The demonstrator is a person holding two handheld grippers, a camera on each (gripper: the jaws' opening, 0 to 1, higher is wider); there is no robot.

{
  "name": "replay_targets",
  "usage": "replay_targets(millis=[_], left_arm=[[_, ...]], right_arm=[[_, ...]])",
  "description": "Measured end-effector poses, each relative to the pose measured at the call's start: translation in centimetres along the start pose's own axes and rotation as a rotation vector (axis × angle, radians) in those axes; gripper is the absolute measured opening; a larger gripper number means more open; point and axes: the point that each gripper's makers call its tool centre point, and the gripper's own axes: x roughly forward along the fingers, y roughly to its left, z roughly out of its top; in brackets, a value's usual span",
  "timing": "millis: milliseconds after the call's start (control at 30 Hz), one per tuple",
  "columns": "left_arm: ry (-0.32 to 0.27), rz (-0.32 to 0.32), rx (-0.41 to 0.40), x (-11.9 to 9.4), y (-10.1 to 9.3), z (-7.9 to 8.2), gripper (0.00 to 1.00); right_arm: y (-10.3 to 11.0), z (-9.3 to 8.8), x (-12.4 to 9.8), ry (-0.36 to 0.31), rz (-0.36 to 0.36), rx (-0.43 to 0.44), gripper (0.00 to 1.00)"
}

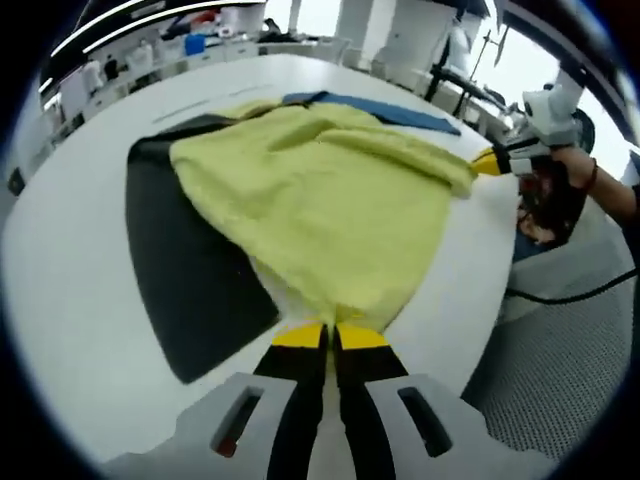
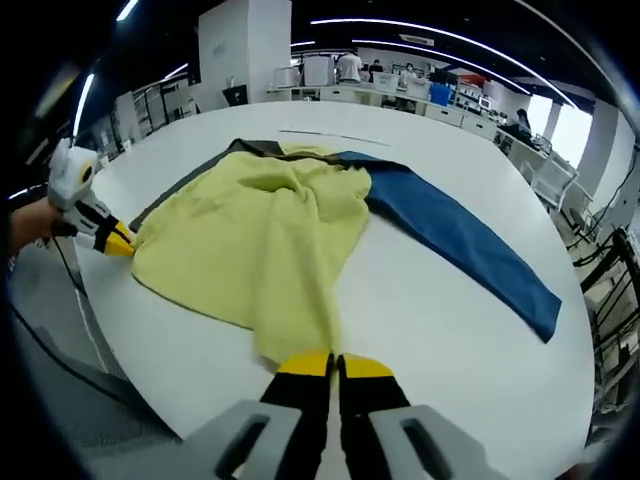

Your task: Fold the garment on the visible template until the final outline fits inside the template.

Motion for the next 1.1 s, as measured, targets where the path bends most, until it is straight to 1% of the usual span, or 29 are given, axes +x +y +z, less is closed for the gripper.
replay_targets(millis=[33,133,200,267,300,367,400,567,733,800,867,1100], left_arm=[[0.016,0.008,-0.013,-0.1,0.3,-0.4,0.00],[0.011,0.016,-0.022,-0.6,0.9,-1.0,0.00],[0.019,0.025,-0.023,-0.9,1.0,-1.3,0.00],[0.034,0.045,-0.025,-1.4,1.8,-1.9,0.00],[0.035,0.047,-0.027,-1.6,1.8,-1.9,0.00],[0.034,0.051,-0.040,-1.8,1.9,-2.1,0.00],[0.035,0.052,-0.046,-2.2,2.4,-2.6,0.00],[0.029,0.048,-0.055,-2.4,2.3,-2.8,0.00],[0.032,0.052,-0.046,-2.5,2.4,-2.9,0.00],[0.030,0.059,-0.075,-2.5,2.5,-2.8,0.00],[0.029,0.058,-0.075,-2.5,2.6,-2.9,0.00],[0.011,0.071,-0.096,-2.5,2.6,-2.9,0.00]], right_arm=[[-0.1,-0.3,-0.1,0.006,-0.003,0.001,0.00],[-0.3,-0.7,-0.2,0.021,-0.009,-0.004,0.00],[-0.5,-1.2,-0.2,0.031,-0.010,-0.004,0.00],[-0.6,-1.7,-0.3,0.041,-0.010,-0.003,0.00],[-0.6,-1.9,-0.4,0.046,-0.010,-0.006,0.00],[-0.5,-2.4,-0.4,0.057,-0.003,-0.009,0.00],[-0.3,-2.7,-0.4,0.064,0.006,-0.009,0.00],[0.4,-3.5,-0.4,0.077,0.018,-0.016,0.00],[0.6,-3.4,-0.6,0.082,0.022,-0.013,0.00],[0.5,-3.5,-0.6,0.081,0.022,-0.013,0.00],[0.4,-3.6,-0.5,0.080,0.020,-0.010,0.00],[0.3,-3.7,-0.3,0.076,0.019,0.028,0.00]])
